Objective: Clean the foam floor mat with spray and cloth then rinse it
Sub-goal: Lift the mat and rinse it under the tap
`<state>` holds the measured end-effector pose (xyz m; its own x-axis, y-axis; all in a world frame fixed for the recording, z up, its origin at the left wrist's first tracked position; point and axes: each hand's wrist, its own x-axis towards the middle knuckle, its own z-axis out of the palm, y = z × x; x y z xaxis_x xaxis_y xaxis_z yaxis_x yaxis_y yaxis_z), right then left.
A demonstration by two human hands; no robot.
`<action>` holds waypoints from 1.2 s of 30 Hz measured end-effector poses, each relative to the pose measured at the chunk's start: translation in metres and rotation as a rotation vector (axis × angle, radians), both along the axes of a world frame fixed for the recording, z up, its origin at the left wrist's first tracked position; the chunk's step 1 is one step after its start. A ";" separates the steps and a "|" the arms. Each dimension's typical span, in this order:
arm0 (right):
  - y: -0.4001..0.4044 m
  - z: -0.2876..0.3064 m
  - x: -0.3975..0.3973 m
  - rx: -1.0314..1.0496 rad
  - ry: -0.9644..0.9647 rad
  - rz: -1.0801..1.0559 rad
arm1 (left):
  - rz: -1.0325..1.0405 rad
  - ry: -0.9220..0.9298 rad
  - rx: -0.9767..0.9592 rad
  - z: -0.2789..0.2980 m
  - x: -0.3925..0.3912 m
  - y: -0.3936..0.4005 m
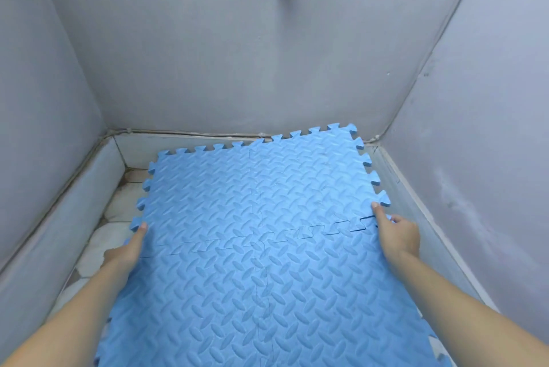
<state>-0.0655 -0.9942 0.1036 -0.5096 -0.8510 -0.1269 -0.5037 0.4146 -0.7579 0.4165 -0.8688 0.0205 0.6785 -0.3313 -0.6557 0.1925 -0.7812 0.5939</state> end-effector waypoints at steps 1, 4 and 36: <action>-0.001 0.005 -0.001 -0.031 0.010 -0.003 | 0.042 0.014 -0.039 0.014 -0.010 0.000; -0.003 0.022 -0.002 -0.159 0.030 -0.001 | 0.089 -0.006 -0.168 0.030 -0.014 -0.003; -0.131 0.268 0.139 -0.390 0.383 0.412 | -0.210 -0.142 -0.504 0.204 0.029 -0.098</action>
<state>0.0735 -1.1251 0.3713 -0.0822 -0.9318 0.3534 -0.8244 -0.1357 -0.5494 0.4459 -0.9665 0.2249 0.6343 -0.7172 -0.2885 -0.0452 -0.4070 0.9123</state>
